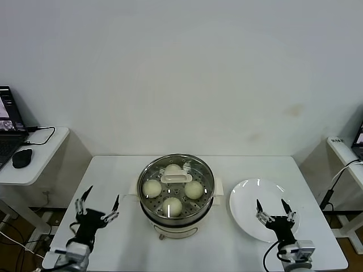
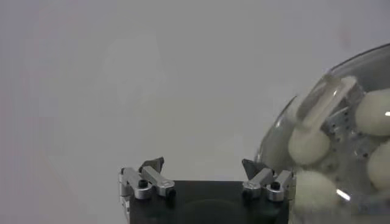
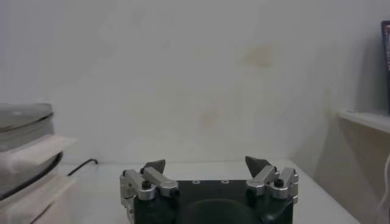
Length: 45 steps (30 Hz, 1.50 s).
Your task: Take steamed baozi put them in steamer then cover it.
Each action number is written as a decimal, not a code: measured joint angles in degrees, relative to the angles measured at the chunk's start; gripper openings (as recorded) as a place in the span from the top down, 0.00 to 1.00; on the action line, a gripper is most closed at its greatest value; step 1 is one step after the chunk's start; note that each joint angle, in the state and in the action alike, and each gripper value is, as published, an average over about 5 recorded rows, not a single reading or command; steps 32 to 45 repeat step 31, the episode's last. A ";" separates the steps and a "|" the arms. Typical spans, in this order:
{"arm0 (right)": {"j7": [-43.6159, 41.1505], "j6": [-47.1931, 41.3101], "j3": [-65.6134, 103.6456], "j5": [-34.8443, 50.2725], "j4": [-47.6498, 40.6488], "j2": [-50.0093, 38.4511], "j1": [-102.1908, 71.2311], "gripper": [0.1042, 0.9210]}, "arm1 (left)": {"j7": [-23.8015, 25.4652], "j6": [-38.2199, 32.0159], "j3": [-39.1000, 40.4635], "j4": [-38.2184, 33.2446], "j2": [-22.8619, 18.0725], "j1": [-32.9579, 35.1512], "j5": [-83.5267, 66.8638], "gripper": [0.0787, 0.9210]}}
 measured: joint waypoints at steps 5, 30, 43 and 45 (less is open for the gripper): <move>1.01 -0.12 -1.06 -0.42 -0.04 0.34 -0.55 0.12 | -0.30 -1.26 -1.78 1.85 -0.26 2.91 -5.22 0.12; 1.25 1.29 -1.18 -7.32 -1.02 4.69 -1.60 0.12 | 0.71 -2.58 -4.53 1.33 0.63 9.41 -13.47 0.12; 1.24 1.30 -1.18 -7.44 -1.03 4.76 -1.61 0.12 | 0.73 -2.61 -4.49 1.21 0.59 9.46 -13.50 0.12; 1.24 1.30 -1.18 -7.44 -1.03 4.76 -1.61 0.12 | 0.73 -2.61 -4.49 1.21 0.59 9.46 -13.50 0.12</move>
